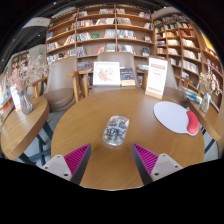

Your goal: Arrange mouse

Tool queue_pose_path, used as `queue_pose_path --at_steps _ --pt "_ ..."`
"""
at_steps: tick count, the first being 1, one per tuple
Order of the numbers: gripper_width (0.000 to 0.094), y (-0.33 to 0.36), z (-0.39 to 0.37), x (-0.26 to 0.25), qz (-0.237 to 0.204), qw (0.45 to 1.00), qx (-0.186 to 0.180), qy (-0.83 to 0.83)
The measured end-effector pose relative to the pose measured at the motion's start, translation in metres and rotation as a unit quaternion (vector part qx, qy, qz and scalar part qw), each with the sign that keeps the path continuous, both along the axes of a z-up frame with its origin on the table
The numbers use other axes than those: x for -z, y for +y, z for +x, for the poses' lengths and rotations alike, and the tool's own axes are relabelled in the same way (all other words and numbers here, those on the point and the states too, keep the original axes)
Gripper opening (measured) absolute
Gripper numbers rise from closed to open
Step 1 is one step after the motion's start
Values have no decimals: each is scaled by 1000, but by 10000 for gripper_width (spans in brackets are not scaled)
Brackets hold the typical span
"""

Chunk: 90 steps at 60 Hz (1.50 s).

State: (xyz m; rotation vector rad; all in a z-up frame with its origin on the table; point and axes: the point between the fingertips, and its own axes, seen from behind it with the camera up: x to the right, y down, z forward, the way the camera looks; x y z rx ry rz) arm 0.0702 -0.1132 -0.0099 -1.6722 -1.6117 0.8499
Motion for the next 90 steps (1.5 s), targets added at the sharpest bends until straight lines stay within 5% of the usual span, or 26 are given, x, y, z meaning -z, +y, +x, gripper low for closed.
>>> queue_pose_path --at_steps 41,46,48,59,81,90 --pt "818 -4 -88 3 5 1000 -3 -11" --pt "696 0 -92 4 8 1000 0 -6" --pt "495 3 -94 4 11 1000 3 -3" --pt "368 3 -96 4 25 999 1 -19" --pt "363 51 -104 -92 -2 999 14 36" --pt "364 151 -129 -132 48 995 48 69"
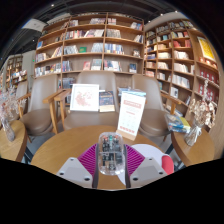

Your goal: Arrange mouse

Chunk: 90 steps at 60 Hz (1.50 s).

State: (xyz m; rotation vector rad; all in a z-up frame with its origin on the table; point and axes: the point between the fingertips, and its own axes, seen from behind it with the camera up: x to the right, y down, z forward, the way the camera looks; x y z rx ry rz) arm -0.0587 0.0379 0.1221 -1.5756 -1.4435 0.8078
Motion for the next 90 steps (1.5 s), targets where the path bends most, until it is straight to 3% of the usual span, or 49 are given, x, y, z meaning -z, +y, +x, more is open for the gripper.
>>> queue_pose_path --at_steps 15,23,32,40,42,45,46,49,53,72,90 --pt "362 125 -16 66 12 998 42 -47" --pt "362 143 -15 109 -24 996 46 -70" --pt "369 148 -11 130 -17 996 40 -80" --pt "499 144 -12 135 -35 996 30 -73" --pt "591 143 -11 134 -39 996 29 -75" --pt "828 143 -7 130 -37 996 27 -74" --pt "868 143 -6 127 -35 997 25 -71" --pt "813 142 2 115 -26 997 24 -65" --pt "863 138 22 92 -18 998 25 -52" --pt "854 78 192 -19 -3 1000 13 -16" --pt "855 23 321 -47 18 1000 -12 8"
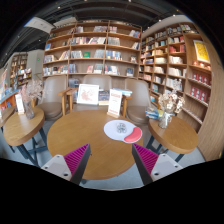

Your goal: Arrange mouse

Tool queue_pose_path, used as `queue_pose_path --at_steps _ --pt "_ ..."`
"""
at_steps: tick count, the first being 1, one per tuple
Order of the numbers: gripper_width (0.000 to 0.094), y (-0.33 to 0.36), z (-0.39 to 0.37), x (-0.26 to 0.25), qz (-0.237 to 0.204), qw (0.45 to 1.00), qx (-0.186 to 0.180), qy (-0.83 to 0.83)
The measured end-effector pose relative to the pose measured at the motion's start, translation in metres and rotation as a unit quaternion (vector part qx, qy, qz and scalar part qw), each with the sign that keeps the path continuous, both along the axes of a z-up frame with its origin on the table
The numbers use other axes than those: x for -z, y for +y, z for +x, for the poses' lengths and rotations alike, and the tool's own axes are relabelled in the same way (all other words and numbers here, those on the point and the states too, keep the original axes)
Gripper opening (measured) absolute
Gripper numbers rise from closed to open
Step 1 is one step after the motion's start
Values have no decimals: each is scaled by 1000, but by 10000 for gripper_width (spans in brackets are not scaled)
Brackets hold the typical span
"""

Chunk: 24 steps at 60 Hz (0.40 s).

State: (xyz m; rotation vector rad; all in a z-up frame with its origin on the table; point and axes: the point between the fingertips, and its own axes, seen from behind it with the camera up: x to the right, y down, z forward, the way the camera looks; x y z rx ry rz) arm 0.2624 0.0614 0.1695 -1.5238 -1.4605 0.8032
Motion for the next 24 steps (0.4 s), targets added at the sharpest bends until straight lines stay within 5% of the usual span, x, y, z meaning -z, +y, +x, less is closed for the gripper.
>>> queue_pose_path --at_steps 24 --pt "855 -36 44 17 -22 1000 -14 -17"
